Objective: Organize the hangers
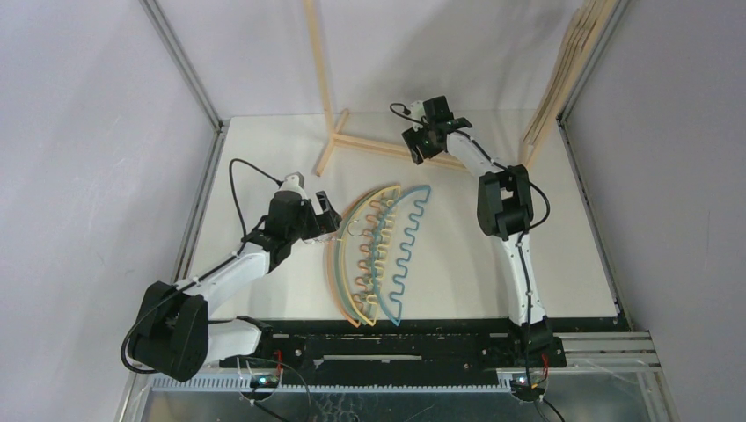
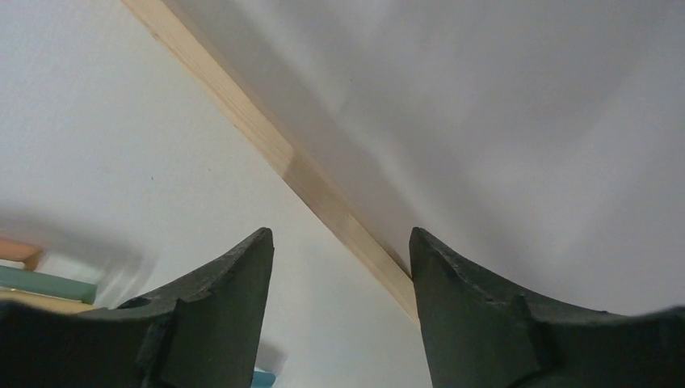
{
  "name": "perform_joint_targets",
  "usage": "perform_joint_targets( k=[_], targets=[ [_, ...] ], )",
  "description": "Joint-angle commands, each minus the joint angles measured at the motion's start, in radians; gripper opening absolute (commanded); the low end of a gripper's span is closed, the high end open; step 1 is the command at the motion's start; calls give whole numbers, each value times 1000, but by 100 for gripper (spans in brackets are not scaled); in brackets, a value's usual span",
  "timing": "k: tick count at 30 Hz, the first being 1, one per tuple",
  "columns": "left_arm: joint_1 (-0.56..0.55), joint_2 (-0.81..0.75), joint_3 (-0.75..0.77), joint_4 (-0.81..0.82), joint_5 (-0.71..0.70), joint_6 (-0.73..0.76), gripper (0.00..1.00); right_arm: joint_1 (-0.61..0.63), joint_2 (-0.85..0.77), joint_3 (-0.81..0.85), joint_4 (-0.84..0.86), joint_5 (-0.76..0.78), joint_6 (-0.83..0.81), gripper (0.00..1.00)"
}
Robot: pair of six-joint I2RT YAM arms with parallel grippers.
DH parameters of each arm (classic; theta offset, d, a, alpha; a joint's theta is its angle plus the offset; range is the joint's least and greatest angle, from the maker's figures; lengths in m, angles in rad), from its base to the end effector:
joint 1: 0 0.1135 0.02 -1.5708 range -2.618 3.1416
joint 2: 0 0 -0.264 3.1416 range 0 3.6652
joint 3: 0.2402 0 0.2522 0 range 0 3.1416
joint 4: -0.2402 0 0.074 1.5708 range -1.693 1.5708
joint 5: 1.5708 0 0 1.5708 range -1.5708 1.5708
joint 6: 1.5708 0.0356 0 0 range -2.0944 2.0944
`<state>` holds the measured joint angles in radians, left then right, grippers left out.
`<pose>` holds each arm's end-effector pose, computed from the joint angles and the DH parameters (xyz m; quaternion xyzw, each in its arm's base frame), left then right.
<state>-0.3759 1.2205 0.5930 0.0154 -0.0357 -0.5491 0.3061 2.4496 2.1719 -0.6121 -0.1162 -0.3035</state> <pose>0.2354 -0.0916 0.2033 -0.0849 0.8831 -0.1916 0.4197 0.5176 0.1679 0.1875 -0.3009 0.8918 0.0552 0.3333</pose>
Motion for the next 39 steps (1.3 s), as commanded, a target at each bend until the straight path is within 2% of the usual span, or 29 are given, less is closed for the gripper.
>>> perform_joint_targets(
  k=[1, 14, 23, 31, 35, 39],
  targets=[
    [-5, 1, 52, 17, -16, 9, 100, -7, 20, 48, -40, -38, -44, 66],
    [-5, 9, 55, 17, -13, 8, 100, -7, 24, 4, -153, -129, -144, 50],
    [-6, 7, 49, 24, -7, 3, 100, -7, -55, -91, -179, -197, -139, 48],
    [-6, -10, 38, 29, -2, -2, 100, 31, -147, -248, -118, -171, -114, 46],
    [-6, -19, 34, 29, -1, -2, 100, 45, -184, -324, -58, -142, -86, 47],
    [-6, -21, 32, 29, -4, 1, 100, 50, -219, -368, 18, -72, -47, 64]
  ],
)
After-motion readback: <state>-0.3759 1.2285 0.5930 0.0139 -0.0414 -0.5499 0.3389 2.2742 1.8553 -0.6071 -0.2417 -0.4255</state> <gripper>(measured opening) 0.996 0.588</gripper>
